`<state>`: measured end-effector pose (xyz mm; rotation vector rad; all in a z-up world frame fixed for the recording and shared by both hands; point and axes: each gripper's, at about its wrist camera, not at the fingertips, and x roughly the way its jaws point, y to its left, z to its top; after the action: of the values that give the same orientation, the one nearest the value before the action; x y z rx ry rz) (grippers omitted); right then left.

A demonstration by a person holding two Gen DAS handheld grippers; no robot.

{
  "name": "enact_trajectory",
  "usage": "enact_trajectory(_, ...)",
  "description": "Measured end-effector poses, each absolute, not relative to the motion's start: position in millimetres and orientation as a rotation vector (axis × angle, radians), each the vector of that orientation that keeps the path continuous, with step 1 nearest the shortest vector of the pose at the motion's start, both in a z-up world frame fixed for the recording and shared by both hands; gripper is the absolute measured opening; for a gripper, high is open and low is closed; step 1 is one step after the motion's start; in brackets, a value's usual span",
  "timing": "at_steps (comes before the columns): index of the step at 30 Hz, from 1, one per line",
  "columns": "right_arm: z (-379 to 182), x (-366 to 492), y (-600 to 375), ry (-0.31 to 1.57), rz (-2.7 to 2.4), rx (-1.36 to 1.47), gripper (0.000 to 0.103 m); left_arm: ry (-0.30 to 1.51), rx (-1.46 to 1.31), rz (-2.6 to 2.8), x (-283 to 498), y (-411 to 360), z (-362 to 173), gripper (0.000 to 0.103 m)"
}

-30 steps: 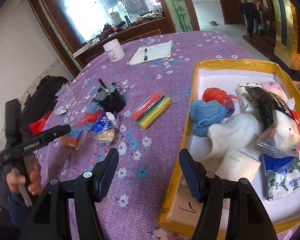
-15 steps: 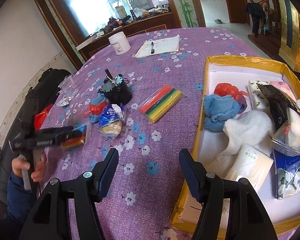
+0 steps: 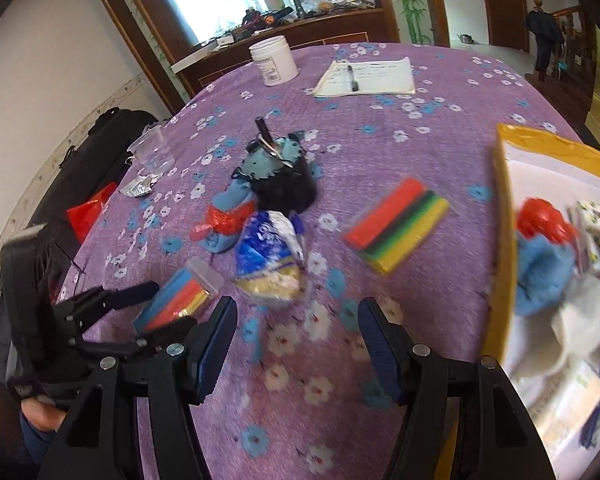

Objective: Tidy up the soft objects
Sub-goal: 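Grasp the blue-red striped sponge bag with the left tool while the right tool grasps the Vinda tissue roll, then carry the striped sponge bag and Vinda tissue roll over the yellow box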

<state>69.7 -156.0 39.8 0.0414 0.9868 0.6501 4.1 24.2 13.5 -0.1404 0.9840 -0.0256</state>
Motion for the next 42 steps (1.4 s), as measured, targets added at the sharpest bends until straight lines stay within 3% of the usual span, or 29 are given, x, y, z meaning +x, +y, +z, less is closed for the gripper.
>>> enact_trajectory(2,36,78,-140,0.994,0.659,0.015,0.067,0.982,-0.115,0.019,3,19,10,0.059)
enact_trajectory(9,14,106,-103,1.039,0.64,-0.017,0.067,0.939,-0.116,0.07,-1,19,9,0.051)
enact_trajectory(12,5,104,-97,1.051,0.664,-0.031,0.042,0.932,-0.113,0.073,-2,19,10,0.049)
enact_trajectory(23,24,53,-139,0.964,0.696,-0.011,0.041,0.85,-0.1,0.051,-11,0,25,0.048)
enact_trajectory(42,39,36,-201,0.911,0.644,0.097,0.042,0.778,0.054,0.033,-13,-65,46,0.048)
